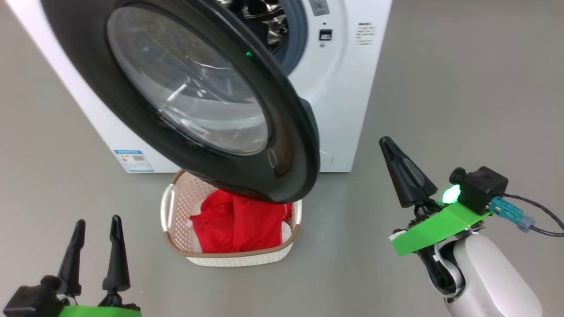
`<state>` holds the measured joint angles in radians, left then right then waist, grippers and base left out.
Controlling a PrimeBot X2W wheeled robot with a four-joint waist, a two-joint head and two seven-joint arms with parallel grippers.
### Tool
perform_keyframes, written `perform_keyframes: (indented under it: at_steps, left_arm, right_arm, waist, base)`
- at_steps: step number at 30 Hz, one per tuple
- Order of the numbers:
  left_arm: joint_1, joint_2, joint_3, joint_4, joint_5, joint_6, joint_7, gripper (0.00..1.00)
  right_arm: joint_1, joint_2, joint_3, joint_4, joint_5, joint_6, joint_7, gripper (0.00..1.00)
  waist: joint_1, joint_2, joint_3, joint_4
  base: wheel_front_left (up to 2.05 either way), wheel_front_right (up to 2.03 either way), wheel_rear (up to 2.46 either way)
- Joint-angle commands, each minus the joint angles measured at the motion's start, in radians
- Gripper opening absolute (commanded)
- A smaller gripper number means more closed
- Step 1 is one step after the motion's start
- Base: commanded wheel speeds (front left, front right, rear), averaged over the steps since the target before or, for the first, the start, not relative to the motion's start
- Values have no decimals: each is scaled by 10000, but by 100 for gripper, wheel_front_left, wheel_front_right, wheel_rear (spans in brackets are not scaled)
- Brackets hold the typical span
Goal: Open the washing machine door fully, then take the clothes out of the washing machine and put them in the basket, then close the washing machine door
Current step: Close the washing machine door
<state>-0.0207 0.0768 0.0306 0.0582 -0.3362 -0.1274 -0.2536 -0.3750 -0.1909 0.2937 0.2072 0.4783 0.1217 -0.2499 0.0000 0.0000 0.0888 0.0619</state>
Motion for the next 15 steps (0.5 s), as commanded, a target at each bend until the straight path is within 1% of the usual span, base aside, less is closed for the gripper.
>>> perform_keyframes:
  at_steps: [1, 8, 15]
  left_arm:
    - [-116, 120, 316, -254, 76, -25, -82, 100]
    - [-59, 51, 193, -252, 73, -30, -82, 100]
    - [-13, -1, 69, -246, 37, -31, -82, 100]
  right_arm:
    - [-282, -9, 296, -315, 60, 90, -119, 0]
    - [-624, -57, 895, -584, 100, 90, -119, 0]
    - [-626, 15, 1498, -592, 493, 90, -119, 0]
  waist:
    - [0, 0, -81, 242]
    - [0, 0, -141, 785]
    - [0, 0, -113, 1257]
  base:
    - [0, 0, 0]
    - [0, 0, 0]
    - [0, 0, 0]
